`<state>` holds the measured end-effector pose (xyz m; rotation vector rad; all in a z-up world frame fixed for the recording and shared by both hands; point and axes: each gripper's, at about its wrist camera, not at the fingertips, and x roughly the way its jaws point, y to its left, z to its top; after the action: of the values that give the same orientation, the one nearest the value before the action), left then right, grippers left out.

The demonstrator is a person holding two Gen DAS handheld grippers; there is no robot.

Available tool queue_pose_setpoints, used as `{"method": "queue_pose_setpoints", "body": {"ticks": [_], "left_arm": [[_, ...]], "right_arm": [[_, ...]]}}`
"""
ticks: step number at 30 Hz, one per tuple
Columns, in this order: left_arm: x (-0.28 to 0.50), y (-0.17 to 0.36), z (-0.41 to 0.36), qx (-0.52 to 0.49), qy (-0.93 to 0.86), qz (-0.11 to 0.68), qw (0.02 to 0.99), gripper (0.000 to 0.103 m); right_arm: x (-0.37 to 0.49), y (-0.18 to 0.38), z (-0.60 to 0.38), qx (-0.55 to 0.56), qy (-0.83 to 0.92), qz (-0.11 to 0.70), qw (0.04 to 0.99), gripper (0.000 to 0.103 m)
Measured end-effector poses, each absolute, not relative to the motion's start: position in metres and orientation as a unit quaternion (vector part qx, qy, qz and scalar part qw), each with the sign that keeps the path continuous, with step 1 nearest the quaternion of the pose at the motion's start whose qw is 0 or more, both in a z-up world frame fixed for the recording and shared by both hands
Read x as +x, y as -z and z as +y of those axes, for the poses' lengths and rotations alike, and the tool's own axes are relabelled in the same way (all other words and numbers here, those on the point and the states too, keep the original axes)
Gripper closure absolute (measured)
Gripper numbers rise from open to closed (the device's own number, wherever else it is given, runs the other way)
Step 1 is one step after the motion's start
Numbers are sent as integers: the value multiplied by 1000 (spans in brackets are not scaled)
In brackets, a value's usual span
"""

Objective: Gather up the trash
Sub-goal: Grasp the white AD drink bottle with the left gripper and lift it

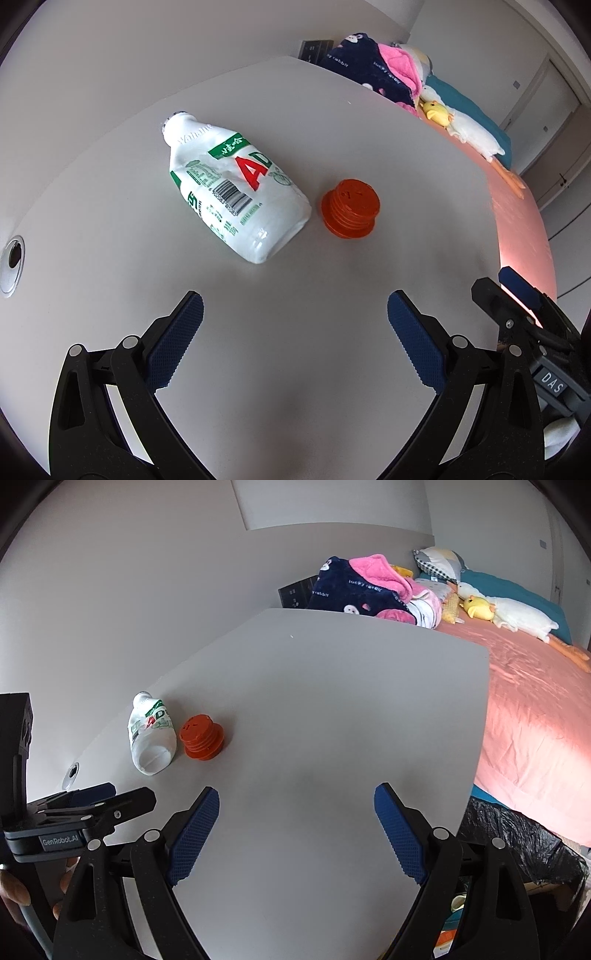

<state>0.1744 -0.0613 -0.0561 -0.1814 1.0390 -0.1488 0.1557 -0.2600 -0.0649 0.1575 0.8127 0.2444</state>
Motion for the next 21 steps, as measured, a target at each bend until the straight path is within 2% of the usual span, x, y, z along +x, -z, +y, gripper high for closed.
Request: {"method": "queue_pose_setpoints", "body": {"ticks": [9,21], "left_arm": [[206,51,-37,-114,46,492,862,7],[248,60,-10,-199,-34,502,841,7]], "right_arm": [[178,72,-234,59,-136,402,904,16],[201,72,-202,48,-163,401,900,16]]}}
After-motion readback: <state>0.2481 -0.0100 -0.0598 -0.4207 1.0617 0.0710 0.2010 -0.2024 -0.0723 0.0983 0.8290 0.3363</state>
